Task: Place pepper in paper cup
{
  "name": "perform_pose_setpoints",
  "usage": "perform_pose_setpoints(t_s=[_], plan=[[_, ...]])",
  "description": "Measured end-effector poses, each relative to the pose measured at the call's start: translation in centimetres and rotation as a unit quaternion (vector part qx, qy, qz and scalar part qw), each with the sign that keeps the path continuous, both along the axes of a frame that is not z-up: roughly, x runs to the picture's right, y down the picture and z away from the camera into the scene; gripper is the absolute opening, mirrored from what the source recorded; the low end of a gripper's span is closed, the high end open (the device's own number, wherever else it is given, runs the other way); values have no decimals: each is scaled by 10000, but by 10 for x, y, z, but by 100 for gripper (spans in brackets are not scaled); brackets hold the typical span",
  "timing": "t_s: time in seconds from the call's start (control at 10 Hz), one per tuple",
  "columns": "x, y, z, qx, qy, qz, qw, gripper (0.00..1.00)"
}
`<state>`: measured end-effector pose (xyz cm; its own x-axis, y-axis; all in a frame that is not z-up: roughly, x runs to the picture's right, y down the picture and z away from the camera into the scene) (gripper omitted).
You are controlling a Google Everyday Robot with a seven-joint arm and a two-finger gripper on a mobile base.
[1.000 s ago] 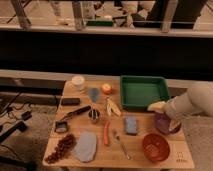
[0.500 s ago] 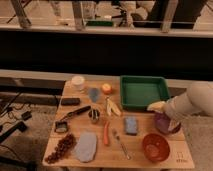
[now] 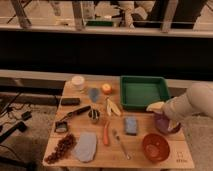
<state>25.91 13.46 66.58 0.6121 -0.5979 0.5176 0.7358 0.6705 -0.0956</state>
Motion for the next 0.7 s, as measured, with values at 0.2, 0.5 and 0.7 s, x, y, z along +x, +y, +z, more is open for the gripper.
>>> perform_pose_setpoints(t_s=[0.2,0.5,0.7], plan=[[-12,-1,-1,65,-128,-138,9998,80],[-35,1,-4,112,-354,-341,9987,80],[-55,3,-3,60,-613,-459,9970,80]])
